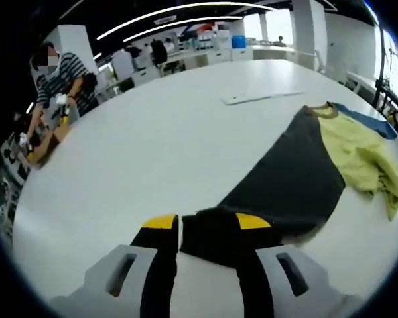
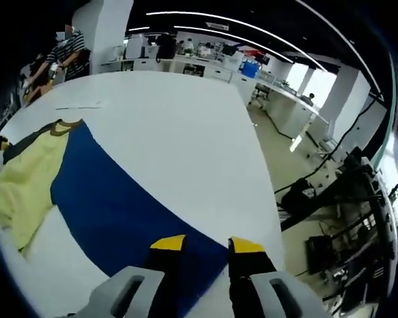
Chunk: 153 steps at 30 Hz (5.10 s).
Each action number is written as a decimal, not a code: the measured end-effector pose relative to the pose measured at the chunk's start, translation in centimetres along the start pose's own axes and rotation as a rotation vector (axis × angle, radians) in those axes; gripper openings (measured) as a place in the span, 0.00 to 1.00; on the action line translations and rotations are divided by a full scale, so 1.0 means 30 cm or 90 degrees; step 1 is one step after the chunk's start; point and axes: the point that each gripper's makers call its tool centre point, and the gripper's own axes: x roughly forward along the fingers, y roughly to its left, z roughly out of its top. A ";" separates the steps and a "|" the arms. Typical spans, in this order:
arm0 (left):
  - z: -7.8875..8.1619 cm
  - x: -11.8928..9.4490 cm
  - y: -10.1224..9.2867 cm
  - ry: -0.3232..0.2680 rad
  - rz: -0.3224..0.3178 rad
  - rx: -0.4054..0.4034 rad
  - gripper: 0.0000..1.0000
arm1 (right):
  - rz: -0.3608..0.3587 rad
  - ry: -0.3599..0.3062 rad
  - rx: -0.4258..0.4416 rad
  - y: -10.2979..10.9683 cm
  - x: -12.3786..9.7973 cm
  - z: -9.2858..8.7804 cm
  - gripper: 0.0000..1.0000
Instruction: Fold the garment on the visible template until the final outline fits inside the template.
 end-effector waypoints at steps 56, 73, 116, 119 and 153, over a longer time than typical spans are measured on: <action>0.001 -0.414 -0.542 -0.154 -0.244 0.051 0.98 | 0.573 -0.151 -0.300 1.247 -0.505 0.071 0.70; -0.059 -0.457 -0.572 -0.148 -0.246 0.041 0.96 | 0.571 -0.136 -0.395 1.428 -0.430 -0.057 0.44; -0.085 -0.440 -0.614 -0.126 -0.263 0.076 0.89 | 0.472 -0.166 -0.380 1.252 -0.398 0.138 0.02; -0.088 -0.439 -0.613 -0.124 -0.264 0.076 0.88 | 0.460 -0.178 -0.377 1.220 -0.400 0.186 0.02; -0.105 -0.406 -0.611 -0.107 -0.268 0.058 0.80 | 0.377 -0.095 -0.398 1.020 -0.006 0.363 0.02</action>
